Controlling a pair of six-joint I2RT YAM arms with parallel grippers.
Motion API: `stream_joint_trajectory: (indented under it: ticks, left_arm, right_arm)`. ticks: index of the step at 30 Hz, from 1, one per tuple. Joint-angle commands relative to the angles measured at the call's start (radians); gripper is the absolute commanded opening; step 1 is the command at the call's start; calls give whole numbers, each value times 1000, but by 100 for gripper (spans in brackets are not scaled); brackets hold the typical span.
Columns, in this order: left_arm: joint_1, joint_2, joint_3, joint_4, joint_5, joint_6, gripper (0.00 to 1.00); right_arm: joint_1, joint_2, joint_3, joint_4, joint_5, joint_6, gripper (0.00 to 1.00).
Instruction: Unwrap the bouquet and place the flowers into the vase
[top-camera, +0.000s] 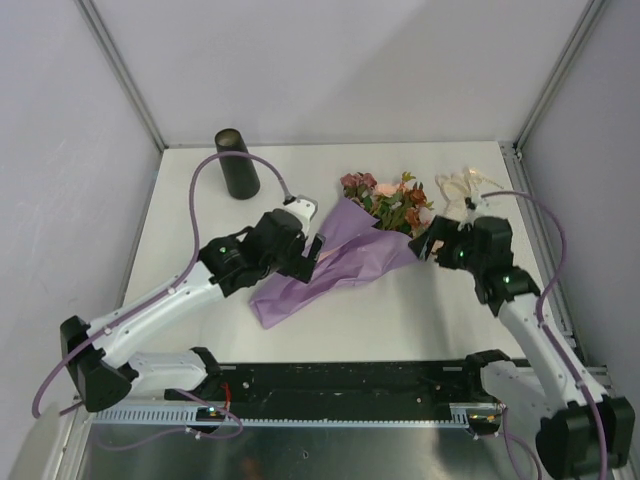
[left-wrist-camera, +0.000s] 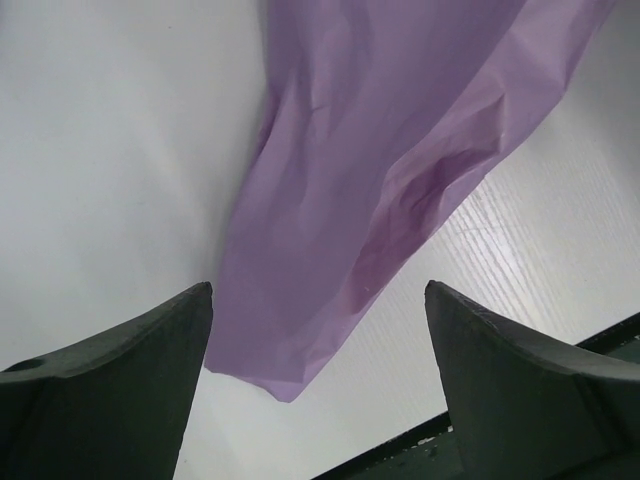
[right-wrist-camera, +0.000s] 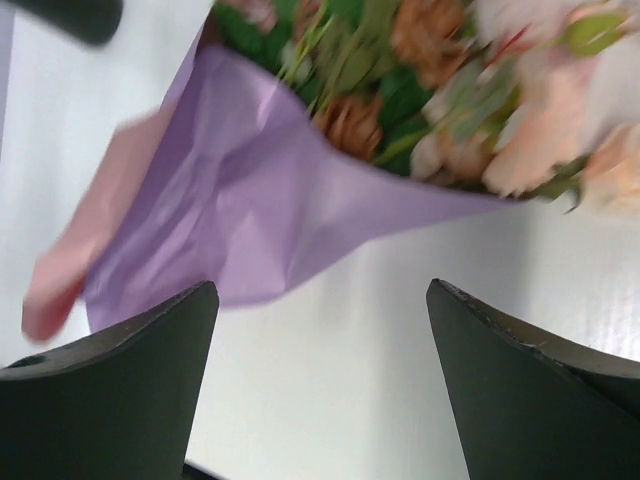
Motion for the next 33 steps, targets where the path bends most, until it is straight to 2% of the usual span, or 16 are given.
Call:
stream_joint_trajectory:
  ticks: [1, 9, 14, 17, 22, 25, 28, 33]
  left_arm:
    - [2, 58, 62, -18, 64, 39, 90]
    - [0, 181, 104, -26, 65, 72, 81]
    - [0, 238, 115, -25, 19, 77, 71]
    - [2, 269, 125, -26, -54, 65, 58]
    - [16, 308, 152, -28, -86, 46, 22]
    - [41, 325, 170, -34, -95, 15, 6]
    - [101, 332, 176, -39, -87, -32, 1]
    - [214, 349, 191, -62, -47, -96, 0]
  right_arm:
    - [89, -173, -132, 77, -95, -37, 92]
    - [130, -455, -268, 38, -100, -22, 91]
    - [130, -510, -272, 27, -80, -21, 92]
    - [130, -507, -275, 31, -88, -16, 92]
    - [129, -497, -286, 30, -79, -21, 92]
    - [128, -497, -287, 31, -78, -19, 92]
    - [130, -492, -287, 34, -77, -11, 92]
    - [128, -448, -287, 27, -54, 60, 91]
